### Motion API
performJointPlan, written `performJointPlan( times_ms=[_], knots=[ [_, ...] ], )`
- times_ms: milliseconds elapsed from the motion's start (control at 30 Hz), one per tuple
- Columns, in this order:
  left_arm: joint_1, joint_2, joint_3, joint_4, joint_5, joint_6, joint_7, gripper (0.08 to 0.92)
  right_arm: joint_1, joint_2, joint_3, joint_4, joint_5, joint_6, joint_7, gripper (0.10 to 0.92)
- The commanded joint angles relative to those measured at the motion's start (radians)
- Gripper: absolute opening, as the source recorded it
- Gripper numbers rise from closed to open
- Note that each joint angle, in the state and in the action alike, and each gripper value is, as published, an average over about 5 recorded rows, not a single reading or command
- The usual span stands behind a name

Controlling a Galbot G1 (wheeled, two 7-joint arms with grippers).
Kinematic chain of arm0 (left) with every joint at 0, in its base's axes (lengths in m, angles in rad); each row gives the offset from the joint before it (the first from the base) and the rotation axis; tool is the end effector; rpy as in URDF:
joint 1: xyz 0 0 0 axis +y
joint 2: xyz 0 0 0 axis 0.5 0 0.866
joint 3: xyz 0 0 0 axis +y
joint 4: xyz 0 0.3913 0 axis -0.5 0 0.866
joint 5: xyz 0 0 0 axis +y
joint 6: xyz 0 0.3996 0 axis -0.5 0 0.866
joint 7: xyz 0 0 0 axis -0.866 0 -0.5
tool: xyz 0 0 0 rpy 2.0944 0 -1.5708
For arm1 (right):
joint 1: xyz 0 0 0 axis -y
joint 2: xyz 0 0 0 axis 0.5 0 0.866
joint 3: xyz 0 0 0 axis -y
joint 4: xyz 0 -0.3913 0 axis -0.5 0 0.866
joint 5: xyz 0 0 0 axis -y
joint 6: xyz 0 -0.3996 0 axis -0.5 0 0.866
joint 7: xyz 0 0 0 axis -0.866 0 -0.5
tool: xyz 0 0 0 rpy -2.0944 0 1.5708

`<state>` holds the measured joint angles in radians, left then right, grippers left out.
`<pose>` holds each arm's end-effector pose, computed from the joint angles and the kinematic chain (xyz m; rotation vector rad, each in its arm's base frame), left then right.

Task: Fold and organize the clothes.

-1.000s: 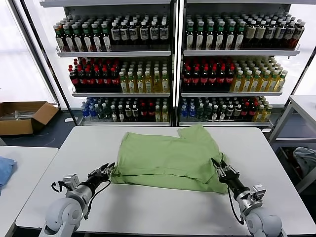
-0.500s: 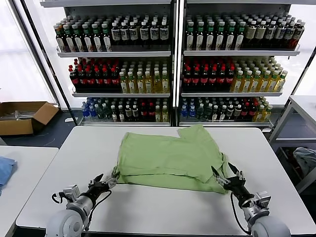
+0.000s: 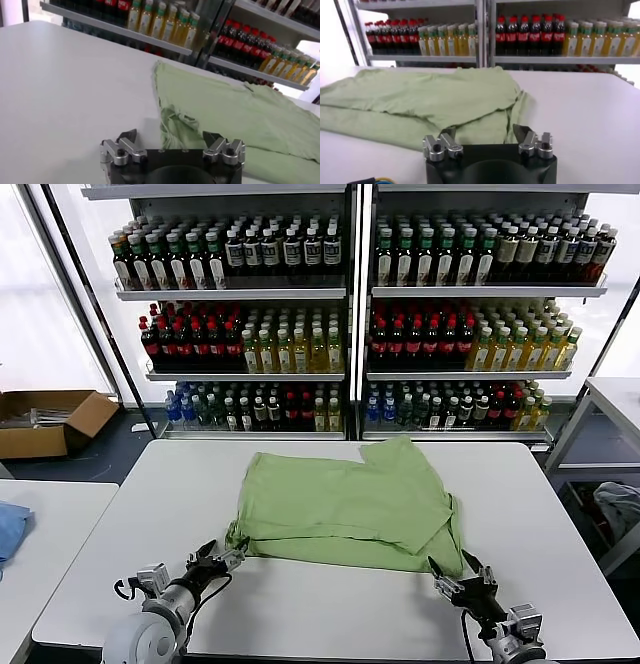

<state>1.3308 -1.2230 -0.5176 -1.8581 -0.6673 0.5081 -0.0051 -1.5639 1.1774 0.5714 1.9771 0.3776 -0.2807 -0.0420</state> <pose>0.2945 0.0926 -0.3590 -0.2352 -2.5676 0.4006 0.2156 -0.1057 -0.3627 0.2118 -2.7310 0.0053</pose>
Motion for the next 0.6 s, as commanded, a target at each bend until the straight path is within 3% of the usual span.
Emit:
performJointPlan(
  times_ms=[33, 433, 600],
  knots=[
    [0.012, -0.01, 0.0, 0.024, 0.0, -0.005, 0.019, 0.723, -0.01, 0.017, -0.011, -0.005, -0.003, -0.034, 0.039, 0.468],
    [0.02, -0.005, 0.004, 0.018, 0.039, -0.014, 0.043, 0.377, 0.009, -0.051, 0.014, -0.014, 0.041, -0.04, 0.004, 0.147],
    [0.072, -0.02, 0.003, -0.031, 0.069, -0.013, 0.045, 0.229, 0.001, -0.083, 0.002, 0.004, 0.068, -0.043, -0.005, 0.107]
  ],
)
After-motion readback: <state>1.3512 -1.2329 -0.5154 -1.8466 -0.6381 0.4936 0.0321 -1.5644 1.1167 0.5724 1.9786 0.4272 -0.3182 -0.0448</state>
